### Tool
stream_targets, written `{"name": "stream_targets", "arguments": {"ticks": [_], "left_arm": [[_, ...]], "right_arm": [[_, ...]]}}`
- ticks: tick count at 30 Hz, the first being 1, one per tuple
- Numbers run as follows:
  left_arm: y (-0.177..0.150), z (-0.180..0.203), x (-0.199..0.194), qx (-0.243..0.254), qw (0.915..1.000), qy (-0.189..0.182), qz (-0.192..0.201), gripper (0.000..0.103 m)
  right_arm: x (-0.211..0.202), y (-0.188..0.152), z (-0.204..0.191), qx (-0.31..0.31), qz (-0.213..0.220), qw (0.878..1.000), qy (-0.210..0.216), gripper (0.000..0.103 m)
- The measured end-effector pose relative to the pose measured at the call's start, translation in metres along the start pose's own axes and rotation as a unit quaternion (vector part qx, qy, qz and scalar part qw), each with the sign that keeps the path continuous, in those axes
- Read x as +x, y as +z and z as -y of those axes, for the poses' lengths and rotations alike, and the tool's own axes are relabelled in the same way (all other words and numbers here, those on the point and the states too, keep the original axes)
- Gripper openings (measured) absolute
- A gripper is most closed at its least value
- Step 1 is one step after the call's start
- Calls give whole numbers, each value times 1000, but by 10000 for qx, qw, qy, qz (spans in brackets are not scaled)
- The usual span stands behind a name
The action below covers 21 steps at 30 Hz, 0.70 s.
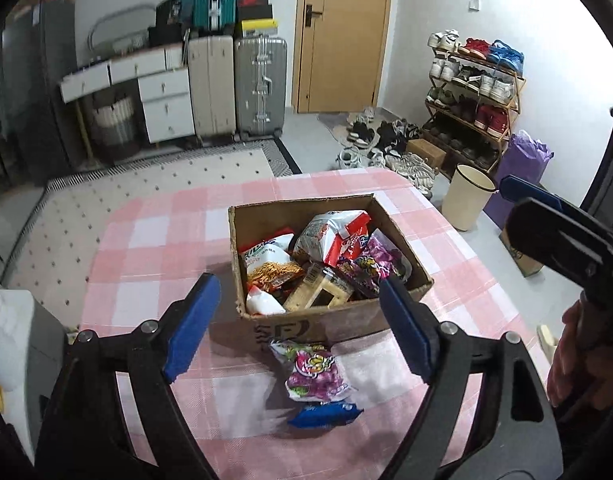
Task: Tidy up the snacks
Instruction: 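Withdraw both open grippers toward the blue snack and purple candy bag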
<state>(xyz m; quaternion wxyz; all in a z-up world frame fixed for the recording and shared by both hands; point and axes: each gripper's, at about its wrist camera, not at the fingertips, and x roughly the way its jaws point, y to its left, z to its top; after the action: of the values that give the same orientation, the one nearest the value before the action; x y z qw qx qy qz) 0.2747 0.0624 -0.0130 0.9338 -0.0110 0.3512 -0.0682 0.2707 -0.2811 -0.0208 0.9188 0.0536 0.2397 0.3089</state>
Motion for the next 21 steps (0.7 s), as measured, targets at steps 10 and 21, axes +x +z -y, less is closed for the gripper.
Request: {"name": "stream_targets", "arguments": {"ticks": [10,21], "left_arm": [[-29,8,-37,-197,9998,47,87,87],[-56,3,-53,-442,9988,99,181,102]], "right_arm": [[-21,-23,-11,131,67,9999,86,102],[-42,-54,-8,364,134,9992,20,102]]}}
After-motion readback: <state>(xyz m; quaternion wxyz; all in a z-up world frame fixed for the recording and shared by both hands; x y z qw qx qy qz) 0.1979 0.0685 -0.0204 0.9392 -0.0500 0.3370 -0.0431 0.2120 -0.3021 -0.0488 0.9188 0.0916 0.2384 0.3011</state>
